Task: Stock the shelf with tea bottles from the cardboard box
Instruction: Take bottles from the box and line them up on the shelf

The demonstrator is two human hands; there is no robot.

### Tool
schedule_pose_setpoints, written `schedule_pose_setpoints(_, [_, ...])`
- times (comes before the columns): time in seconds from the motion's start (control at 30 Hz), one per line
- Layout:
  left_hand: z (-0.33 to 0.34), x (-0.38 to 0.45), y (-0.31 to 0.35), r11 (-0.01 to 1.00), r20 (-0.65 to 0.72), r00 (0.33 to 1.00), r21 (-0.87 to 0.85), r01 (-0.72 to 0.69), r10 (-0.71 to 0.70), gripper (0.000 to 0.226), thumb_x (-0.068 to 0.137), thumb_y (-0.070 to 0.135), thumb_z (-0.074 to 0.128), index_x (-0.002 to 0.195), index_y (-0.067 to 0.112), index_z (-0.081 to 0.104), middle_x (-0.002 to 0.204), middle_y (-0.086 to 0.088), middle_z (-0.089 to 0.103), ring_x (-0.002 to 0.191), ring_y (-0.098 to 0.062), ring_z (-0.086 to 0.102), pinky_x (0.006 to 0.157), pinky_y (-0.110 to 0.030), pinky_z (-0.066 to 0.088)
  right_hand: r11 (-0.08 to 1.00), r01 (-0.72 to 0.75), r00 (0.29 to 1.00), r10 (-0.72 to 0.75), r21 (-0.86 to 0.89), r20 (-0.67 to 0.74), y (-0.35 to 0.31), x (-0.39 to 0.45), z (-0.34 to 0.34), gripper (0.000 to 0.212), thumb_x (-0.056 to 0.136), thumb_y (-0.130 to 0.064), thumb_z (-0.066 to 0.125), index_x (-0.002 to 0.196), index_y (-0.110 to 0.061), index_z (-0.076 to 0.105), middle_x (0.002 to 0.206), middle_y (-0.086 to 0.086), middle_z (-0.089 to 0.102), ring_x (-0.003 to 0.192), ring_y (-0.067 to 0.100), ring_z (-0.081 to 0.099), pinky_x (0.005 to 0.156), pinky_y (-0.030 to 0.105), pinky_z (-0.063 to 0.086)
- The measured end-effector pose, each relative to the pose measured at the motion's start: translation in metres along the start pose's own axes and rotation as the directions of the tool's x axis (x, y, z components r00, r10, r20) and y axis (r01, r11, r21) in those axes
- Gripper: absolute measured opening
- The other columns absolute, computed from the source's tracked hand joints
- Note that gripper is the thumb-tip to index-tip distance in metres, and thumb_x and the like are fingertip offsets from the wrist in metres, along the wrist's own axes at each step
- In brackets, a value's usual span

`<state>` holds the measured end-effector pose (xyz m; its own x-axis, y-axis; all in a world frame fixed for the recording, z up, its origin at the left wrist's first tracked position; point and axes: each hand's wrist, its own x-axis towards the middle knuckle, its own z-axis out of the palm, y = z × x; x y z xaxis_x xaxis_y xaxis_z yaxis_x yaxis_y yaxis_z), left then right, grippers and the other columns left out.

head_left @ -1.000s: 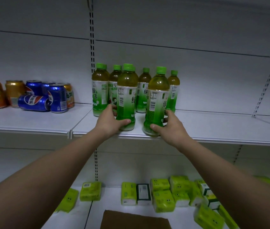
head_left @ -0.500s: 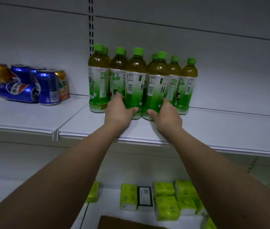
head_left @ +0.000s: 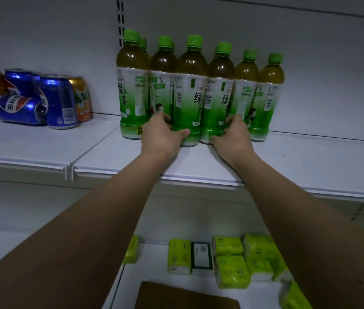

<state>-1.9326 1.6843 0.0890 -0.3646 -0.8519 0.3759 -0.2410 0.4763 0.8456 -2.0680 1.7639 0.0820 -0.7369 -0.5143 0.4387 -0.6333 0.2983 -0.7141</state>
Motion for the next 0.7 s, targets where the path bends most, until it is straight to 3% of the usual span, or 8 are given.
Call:
schedule_pose_setpoints(0.13, [0.0, 0.002, -0.004, 1.0, -0.011, 1.0, -0.003, 0.004, -0.004, 0.053, 0.077, 0.03, 0.079, 0.12, 0.009, 0.056, 0.115, -0.006, 0.063, 0.101, -0.021, 0.059, 0.088, -0.032, 0.05, 1.0, 0.002, 1.0, -0.002, -0.016, 0.006, 0.002, 0.001, 0.001, 0.037, 0.08, -0.011, 0.072, 0.097, -0.013, 0.039, 0.093, 0.008, 0.052, 0.084, 0.022, 0.049, 0.07, 0.031, 0.037])
schedule_pose_setpoints(0.3, [0.006, 0.005, -0.003, 0.998, -0.039, 0.999, 0.06, -0.001, 0.003, 0.048, 0.077, 0.031, 0.078, 0.115, 0.01, 0.058, 0.11, -0.005, 0.064, 0.099, -0.023, 0.06, 0.084, -0.032, 0.048, 0.992, 0.052, 0.999, -0.052, -0.114, 0.006, -0.001, 0.001, 0.005, 0.032, 0.083, -0.013, 0.071, 0.094, -0.012, 0.04, 0.089, 0.007, 0.05, 0.082, 0.022, 0.045, 0.07, 0.032, 0.034])
schedule_pose_setpoints(0.4, [0.002, -0.004, 0.001, 0.992, -0.07, 0.996, 0.113, -0.047, 0.056, 0.039, 0.08, 0.027, 0.075, 0.111, 0.012, 0.057, 0.105, -0.005, 0.065, 0.095, -0.024, 0.061, 0.082, -0.035, 0.051, 0.992, 0.062, 0.997, -0.067, -0.114, -0.043, -0.009, -0.011, -0.002, 0.017, 0.087, -0.009, 0.06, 0.09, -0.01, 0.043, 0.088, 0.008, 0.051, 0.08, 0.024, 0.046, 0.066, 0.031, 0.031])
schedule_pose_setpoints(0.53, [-0.013, -0.043, 0.013, 0.948, -0.143, 0.958, 0.242, -0.208, 0.247, 0.018, 0.088, 0.016, 0.059, 0.107, 0.015, 0.061, 0.104, 0.0, 0.066, 0.096, -0.02, 0.061, 0.077, -0.031, 0.047, 0.989, 0.138, 0.986, -0.142, -0.055, -0.087, -0.03, -0.054, -0.02, 0.005, 0.091, -0.013, 0.053, 0.089, -0.009, 0.052, 0.088, 0.007, 0.057, 0.082, 0.026, 0.053, 0.066, 0.03, 0.034])
schedule_pose_setpoints(0.6, [-0.022, -0.079, 0.006, 0.892, -0.147, 0.898, 0.264, -0.368, 0.414, 0.017, 0.088, 0.016, 0.055, 0.102, 0.018, 0.062, 0.103, 0.003, 0.066, 0.098, -0.019, 0.057, 0.084, -0.036, 0.047, 0.978, 0.21, 0.973, -0.209, -0.006, -0.093, -0.036, -0.087, -0.03, 0.011, 0.091, -0.019, 0.053, 0.091, -0.009, 0.058, 0.092, 0.006, 0.061, 0.085, 0.024, 0.056, 0.069, 0.032, 0.042])
schedule_pose_setpoints(0.7, [-0.035, -0.136, -0.025, 0.791, -0.142, 0.781, 0.181, -0.584, 0.608, 0.014, 0.083, 0.011, 0.054, 0.092, 0.014, 0.064, 0.091, 0.001, 0.065, 0.088, -0.022, 0.056, 0.077, -0.038, 0.043, 0.954, 0.299, 0.95, -0.293, 0.039, -0.11, -0.032, -0.141, -0.045, 0.014, 0.09, -0.021, 0.053, 0.091, -0.011, 0.062, 0.091, 0.003, 0.064, 0.082, 0.02, 0.058, 0.072, 0.034, 0.046])
